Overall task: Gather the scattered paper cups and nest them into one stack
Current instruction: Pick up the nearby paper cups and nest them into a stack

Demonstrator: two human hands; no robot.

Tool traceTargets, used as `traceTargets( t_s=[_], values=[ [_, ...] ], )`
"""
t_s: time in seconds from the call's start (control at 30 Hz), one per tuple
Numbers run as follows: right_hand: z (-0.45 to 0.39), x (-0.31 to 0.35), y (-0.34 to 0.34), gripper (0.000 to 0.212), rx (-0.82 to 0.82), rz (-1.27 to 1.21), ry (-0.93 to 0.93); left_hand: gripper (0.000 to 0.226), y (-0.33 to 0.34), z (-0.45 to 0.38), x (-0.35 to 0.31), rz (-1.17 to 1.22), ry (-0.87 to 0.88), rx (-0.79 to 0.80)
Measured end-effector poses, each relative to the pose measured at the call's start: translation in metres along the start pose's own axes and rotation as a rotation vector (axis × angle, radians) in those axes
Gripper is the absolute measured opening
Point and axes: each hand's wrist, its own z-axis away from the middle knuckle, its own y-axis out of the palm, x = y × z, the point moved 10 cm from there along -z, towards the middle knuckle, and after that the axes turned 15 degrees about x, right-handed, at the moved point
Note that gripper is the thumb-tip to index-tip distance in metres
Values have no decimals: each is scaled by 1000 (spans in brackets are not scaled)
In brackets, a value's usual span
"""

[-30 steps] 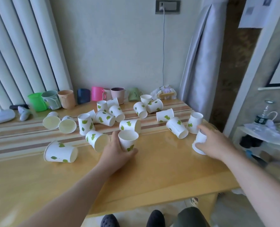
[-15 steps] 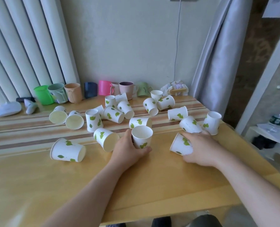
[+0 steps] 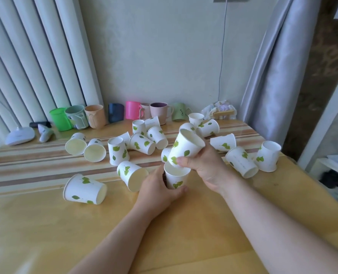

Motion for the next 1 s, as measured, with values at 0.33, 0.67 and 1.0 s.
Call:
traceTargets(
  t_s=[0.33, 0.67, 1.0],
  values=[
    [-5, -38, 20, 62, 382, -42, 75, 69, -1, 2, 5, 26, -42, -41],
    [4, -54, 13, 62, 295, 367, 163, 47, -4, 19, -1, -159, -52, 86],
    [4, -58, 14, 67, 321, 422, 191, 97, -74, -6, 35, -825, -178, 408]
  ],
)
